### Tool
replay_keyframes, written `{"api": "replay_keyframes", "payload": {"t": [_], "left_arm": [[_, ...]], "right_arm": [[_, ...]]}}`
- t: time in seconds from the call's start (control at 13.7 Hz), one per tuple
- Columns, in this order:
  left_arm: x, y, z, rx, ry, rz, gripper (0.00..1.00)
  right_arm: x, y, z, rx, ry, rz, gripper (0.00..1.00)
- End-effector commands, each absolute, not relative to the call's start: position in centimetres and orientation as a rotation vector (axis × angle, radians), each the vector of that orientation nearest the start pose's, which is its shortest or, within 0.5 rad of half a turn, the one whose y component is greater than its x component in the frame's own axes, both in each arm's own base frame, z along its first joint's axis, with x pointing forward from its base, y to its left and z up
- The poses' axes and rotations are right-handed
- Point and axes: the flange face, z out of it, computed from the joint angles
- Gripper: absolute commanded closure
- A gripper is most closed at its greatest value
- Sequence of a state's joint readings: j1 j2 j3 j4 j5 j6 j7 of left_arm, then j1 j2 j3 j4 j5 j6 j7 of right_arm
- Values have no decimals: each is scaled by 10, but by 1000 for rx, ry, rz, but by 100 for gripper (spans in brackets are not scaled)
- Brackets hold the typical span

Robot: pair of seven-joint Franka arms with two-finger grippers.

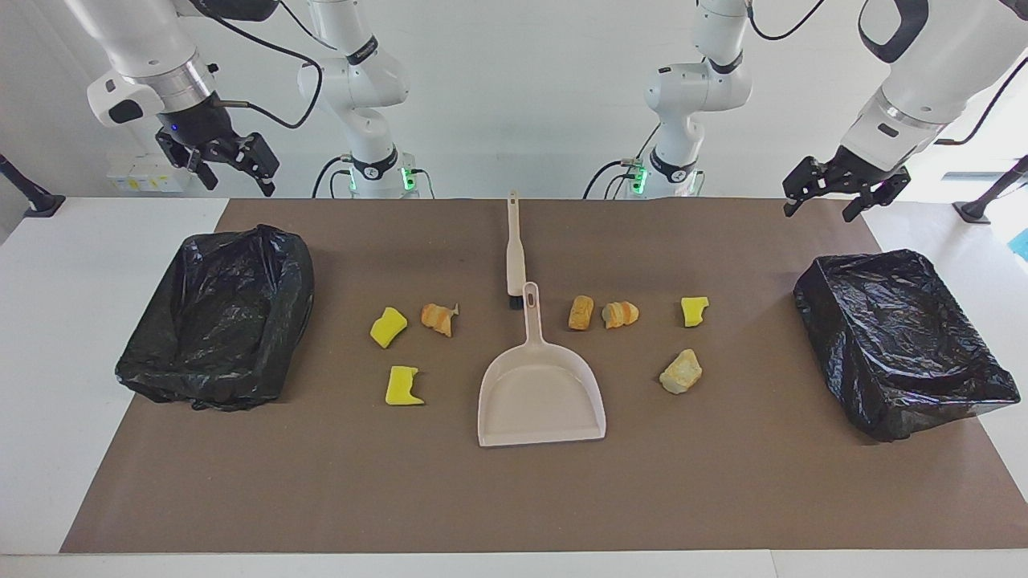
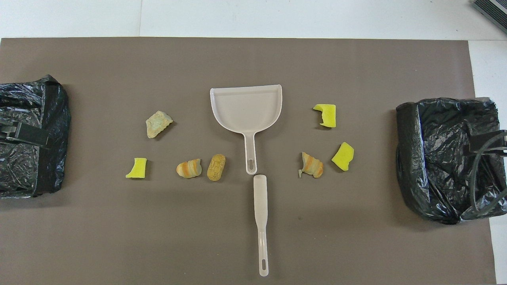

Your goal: Sweep and dump trash in bin

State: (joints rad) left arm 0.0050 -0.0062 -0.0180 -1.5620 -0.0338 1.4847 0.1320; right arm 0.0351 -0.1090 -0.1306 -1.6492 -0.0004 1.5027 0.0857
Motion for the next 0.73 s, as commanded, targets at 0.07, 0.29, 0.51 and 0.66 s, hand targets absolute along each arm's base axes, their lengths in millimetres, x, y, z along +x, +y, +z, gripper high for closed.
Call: {"api": "replay_keyframes", "payload": {"t": [0.07,0.29,0.51,0.66], "left_arm": [[541,-7,632,-3163,244,109,0],[542,-7,632,-3161,246,99,0],[541,-7,630,-3162,245,92,0],[541,-5,628,-3164,238,96,0]], "right_arm": [[509,-51,643,-3121,198,51,0],[509,-50,642,-3122,190,49,0],[506,-54,642,-3120,195,54,0],[506,-54,642,-3120,195,51,0]]}}
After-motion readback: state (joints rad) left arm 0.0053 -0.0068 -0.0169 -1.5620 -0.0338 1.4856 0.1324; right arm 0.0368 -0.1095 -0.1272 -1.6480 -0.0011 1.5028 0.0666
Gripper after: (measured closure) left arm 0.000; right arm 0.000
